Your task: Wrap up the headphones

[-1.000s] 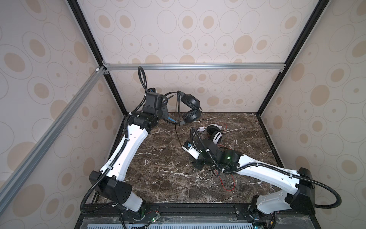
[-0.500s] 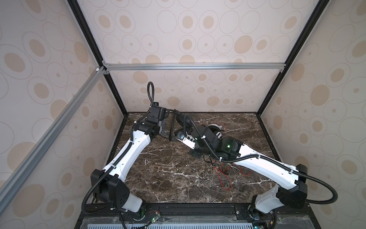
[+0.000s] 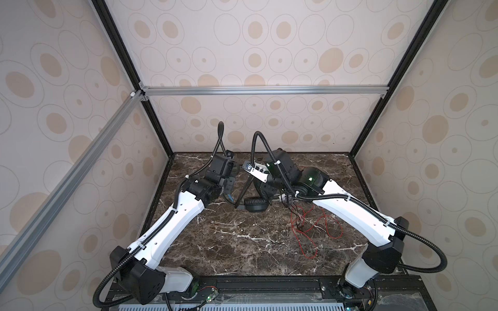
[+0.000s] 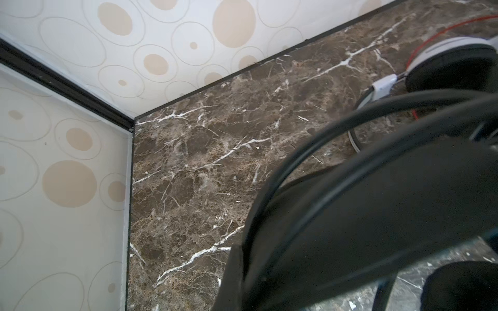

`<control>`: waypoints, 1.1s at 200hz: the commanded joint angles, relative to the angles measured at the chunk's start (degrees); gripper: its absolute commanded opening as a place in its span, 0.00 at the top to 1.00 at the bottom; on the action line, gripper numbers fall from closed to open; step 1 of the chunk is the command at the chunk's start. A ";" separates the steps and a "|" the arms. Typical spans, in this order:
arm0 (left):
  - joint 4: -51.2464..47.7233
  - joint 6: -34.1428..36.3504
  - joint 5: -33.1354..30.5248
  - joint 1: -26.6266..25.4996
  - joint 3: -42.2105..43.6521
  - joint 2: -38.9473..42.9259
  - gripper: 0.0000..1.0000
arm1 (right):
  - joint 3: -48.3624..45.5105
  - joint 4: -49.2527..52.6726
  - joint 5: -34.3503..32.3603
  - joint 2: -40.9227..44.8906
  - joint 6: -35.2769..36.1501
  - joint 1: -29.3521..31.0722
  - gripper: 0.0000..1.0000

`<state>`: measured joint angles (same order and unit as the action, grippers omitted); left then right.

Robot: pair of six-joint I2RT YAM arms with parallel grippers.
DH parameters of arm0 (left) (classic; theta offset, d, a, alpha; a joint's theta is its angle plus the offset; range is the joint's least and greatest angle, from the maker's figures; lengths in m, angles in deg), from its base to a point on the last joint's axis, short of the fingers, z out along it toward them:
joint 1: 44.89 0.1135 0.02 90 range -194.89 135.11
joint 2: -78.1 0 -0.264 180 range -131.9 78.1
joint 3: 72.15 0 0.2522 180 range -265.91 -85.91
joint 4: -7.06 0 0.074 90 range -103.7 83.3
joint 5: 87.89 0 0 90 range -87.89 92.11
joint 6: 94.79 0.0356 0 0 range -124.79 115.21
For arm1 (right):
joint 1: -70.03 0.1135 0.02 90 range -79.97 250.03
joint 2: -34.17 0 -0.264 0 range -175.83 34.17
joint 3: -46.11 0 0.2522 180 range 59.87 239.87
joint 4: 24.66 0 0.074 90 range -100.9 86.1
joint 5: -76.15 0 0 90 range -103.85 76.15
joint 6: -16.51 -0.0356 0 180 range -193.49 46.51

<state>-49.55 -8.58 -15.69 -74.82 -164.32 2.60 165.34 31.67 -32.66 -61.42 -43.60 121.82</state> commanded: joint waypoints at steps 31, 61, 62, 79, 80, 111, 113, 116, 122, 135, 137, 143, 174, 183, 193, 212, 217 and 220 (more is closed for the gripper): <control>-3.53 4.74 8.75 -0.85 1.34 5.42 1.00 | 3.24 -0.44 -1.05 -2.58 1.99 -3.60 0.99; -2.94 6.07 13.79 -0.98 2.08 7.76 1.00 | 3.24 -0.64 3.64 -2.07 -0.91 -7.19 0.97; -2.94 6.12 13.86 -0.99 2.10 7.79 1.00 | 3.25 -0.64 3.71 -2.06 -0.99 -7.34 0.96; -3.07 6.44 15.28 -1.05 2.12 8.25 1.00 | 2.67 -0.97 5.51 -1.64 -1.45 -8.50 0.94; -3.05 6.43 15.31 -1.07 2.12 8.26 1.00 | 2.56 -0.98 5.66 -1.58 -1.43 -8.52 0.94; -2.63 6.52 17.31 -1.18 1.59 8.88 1.00 | -1.87 -3.83 11.70 0.83 -3.31 -10.78 0.93; -2.53 6.54 17.48 -1.18 1.46 8.95 1.00 | -2.16 -4.10 12.37 1.02 -3.56 -10.97 0.93; -2.44 6.42 17.67 -1.16 1.28 8.97 1.00 | -2.67 -4.35 13.26 1.36 -3.93 -11.31 0.93; -2.34 6.26 18.07 -1.20 0.95 9.06 1.00 | -3.62 -5.01 15.23 2.02 -4.69 -11.92 0.93; -2.07 6.05 19.05 -1.27 0.15 9.32 1.00 | -5.80 -6.45 19.91 3.63 -6.01 -12.98 0.91; -2.06 5.94 19.19 -1.27 0.00 9.32 1.00 | -6.18 -6.67 20.64 3.94 -6.10 -13.15 0.91; -1.87 5.75 19.65 -1.24 -0.68 9.41 1.00 | -7.22 -7.32 22.99 4.69 -6.26 -13.49 0.89; -2.07 4.94 21.97 -1.27 -6.19 8.54 1.00 | -11.74 -10.72 29.77 8.22 -7.74 -13.71 0.82; -2.38 4.94 22.73 -1.27 -8.39 7.98 1.00 | -13.13 -11.89 30.67 8.98 -8.80 -13.92 0.81; -2.81 4.84 23.46 -1.27 -10.42 7.35 1.00 | -14.42 -12.94 32.16 9.61 -10.26 -14.50 0.81; -3.53 4.08 24.99 -1.27 -14.07 6.49 1.00 | -17.41 -16.30 34.36 11.12 -13.63 -15.66 0.81; -3.49 3.81 25.57 -1.27 -14.82 6.34 1.00 | -18.45 -17.64 34.89 11.59 -14.72 -16.05 0.81; -3.55 3.67 25.88 -1.27 -15.22 6.26 1.00 | -19.19 -18.61 35.23 11.83 -15.41 -16.42 0.81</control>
<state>-54.31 -3.86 5.20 -75.76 -173.55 8.96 149.94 19.54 -2.41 -51.65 -53.65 107.24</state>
